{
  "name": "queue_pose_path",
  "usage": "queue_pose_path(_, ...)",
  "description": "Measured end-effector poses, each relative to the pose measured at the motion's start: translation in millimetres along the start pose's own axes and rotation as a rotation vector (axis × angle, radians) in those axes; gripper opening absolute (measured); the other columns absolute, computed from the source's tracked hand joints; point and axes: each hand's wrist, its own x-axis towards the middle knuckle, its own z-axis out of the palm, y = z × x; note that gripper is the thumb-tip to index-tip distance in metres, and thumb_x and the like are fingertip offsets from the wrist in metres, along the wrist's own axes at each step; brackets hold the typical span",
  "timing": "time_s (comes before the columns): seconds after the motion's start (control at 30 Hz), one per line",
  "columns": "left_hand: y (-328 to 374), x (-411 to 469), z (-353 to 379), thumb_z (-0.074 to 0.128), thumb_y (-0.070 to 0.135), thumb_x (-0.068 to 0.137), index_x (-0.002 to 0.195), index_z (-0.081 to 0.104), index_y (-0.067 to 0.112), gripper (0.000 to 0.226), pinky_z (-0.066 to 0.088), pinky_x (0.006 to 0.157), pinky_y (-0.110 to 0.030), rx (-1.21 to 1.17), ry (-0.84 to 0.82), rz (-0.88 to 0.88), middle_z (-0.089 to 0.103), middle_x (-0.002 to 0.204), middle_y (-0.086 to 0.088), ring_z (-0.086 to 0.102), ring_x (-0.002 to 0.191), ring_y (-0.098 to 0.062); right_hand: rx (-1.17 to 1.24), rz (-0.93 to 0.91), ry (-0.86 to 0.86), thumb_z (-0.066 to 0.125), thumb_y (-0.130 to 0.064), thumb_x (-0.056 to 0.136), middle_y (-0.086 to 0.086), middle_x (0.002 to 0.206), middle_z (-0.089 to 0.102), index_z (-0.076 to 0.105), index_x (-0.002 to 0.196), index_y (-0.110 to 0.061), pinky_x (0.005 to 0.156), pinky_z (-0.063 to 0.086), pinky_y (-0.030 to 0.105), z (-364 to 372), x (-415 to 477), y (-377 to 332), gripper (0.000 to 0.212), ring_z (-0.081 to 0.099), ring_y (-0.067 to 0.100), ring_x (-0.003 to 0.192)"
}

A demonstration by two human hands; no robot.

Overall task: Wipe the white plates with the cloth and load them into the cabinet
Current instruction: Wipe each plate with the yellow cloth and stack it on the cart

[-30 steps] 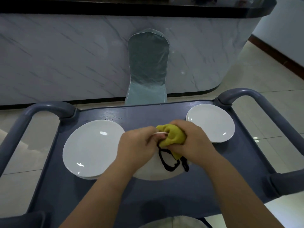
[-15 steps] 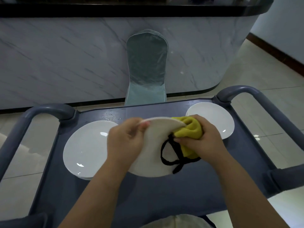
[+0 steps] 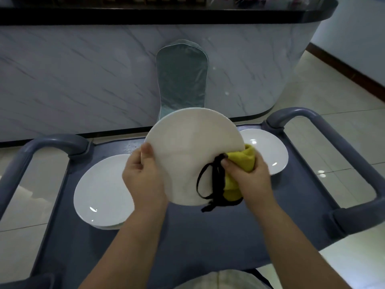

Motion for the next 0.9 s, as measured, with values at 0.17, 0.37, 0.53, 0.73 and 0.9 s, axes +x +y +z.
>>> queue_pose_path(0.17, -29.1, -6.9, -2.0, 0.047, 0.039, 0.100, 0.094, 0.062, 0.021, 0.025, 0.044, 0.069, -0.021, 0.117, -0.184, -0.110, 0.064, 0.078, 0.015, 0.056, 0.074, -0.001, -0.039, 0.123, 0.161, 0.087, -0.019, 0.066, -0.005, 0.087, 0.073, 0.069, 0.088, -0.021, 0.070, 0.055, 0.027, -8.7, -4.7, 23.5, 0.029, 0.068, 0.014, 0.082)
queue_pose_path(0.37, -3.0, 21.7, -1.9, 0.053, 0.060, 0.085, 0.107, 0.057, 0.042, 0.029, 0.044, 0.070, -0.006, 0.497, -0.693, 0.368, 0.064, 0.098, 0.024, 0.060, 0.091, 0.005, -0.407, -0.153, -0.187, 0.089, -0.021, 0.066, -0.014, 0.085, 0.069, 0.067, 0.085, -0.035, 0.068, 0.049, 0.012, -30.3, 9.6, -15.2, 0.033, 0.063, 0.003, 0.080)
queue_pose_path(0.53, 11.8, 14.4, 5.5, 0.059, 0.038, 0.090, 0.079, 0.065, 0.041, 0.012, 0.040, 0.060, -0.005, 0.338, -0.499, 0.444, 0.064, 0.073, 0.025, 0.058, 0.070, 0.005, -0.422, -0.209, -0.213, 0.086, -0.038, 0.063, -0.019, 0.087, 0.069, 0.065, 0.090, -0.045, 0.067, 0.046, 0.008, -21.5, 11.5, -39.5, 0.034, 0.064, 0.000, 0.083)
queue_pose_path(0.73, 11.6, 7.9, 0.8, 0.057, 0.038, 0.096, 0.083, 0.067, 0.036, 0.016, 0.042, 0.056, -0.013, 0.333, -0.370, 0.260, 0.066, 0.072, 0.016, 0.059, 0.068, -0.002, -0.168, 0.113, -0.104, 0.090, -0.028, 0.060, -0.006, 0.090, 0.073, 0.069, 0.091, -0.027, 0.073, 0.057, 0.028, -24.1, -5.3, -14.1, 0.037, 0.068, 0.016, 0.087)
queue_pose_path(0.9, 30.1, 5.2, 12.6, 0.047, 0.048, 0.091, 0.080, 0.066, 0.025, 0.032, 0.039, 0.051, -0.027, 0.621, -0.545, 0.756, 0.054, 0.058, 0.006, 0.049, 0.056, -0.015, -0.559, -0.197, -0.249, 0.085, -0.042, 0.063, -0.014, 0.084, 0.067, 0.064, 0.091, -0.034, 0.068, 0.049, 0.018, -20.1, 10.1, -36.7, 0.036, 0.061, 0.007, 0.079)
